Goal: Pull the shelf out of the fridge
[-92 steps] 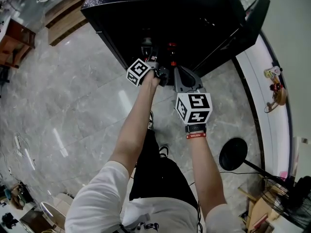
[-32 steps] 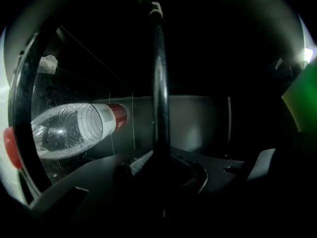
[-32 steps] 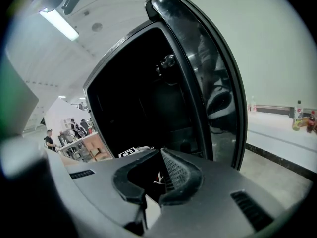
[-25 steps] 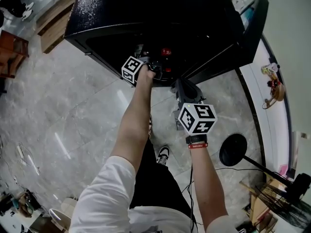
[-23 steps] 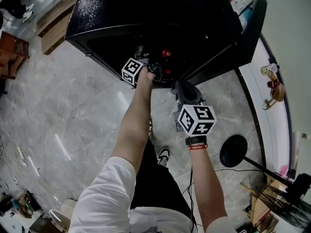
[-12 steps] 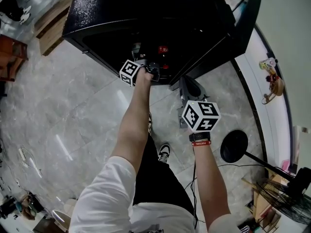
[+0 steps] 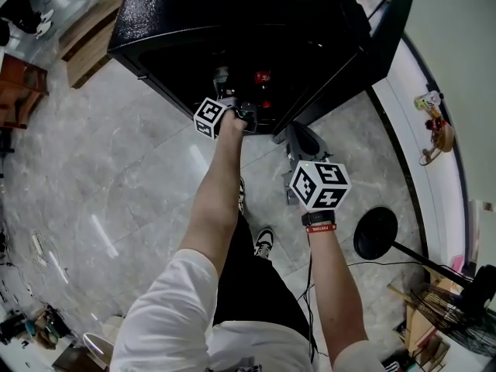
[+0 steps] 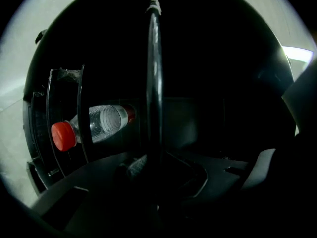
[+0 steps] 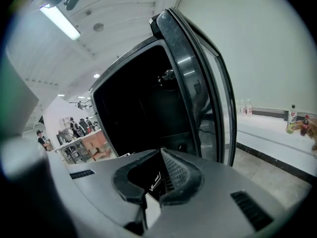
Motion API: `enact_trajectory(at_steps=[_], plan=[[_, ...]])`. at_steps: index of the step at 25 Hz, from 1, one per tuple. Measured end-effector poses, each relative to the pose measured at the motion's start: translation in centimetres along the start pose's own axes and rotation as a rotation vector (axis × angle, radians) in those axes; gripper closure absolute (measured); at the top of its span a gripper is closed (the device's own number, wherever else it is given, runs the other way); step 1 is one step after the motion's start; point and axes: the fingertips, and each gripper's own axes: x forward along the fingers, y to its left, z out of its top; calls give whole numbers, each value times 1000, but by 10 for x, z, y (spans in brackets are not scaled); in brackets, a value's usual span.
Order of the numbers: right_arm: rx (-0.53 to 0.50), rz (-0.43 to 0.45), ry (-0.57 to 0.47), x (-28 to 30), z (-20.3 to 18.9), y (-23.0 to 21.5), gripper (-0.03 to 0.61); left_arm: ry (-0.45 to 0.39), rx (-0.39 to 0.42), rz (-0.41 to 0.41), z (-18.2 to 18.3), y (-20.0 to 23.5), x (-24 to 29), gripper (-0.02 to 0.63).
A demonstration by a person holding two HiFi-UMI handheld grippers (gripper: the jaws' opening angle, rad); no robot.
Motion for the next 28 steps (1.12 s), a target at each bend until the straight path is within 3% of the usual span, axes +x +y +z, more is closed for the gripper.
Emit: enact_trajectory(at_steps=[28], plan=[[3, -18, -35, -34, 16, 13, 563, 10, -22, 29, -12, -3, -48, 588]])
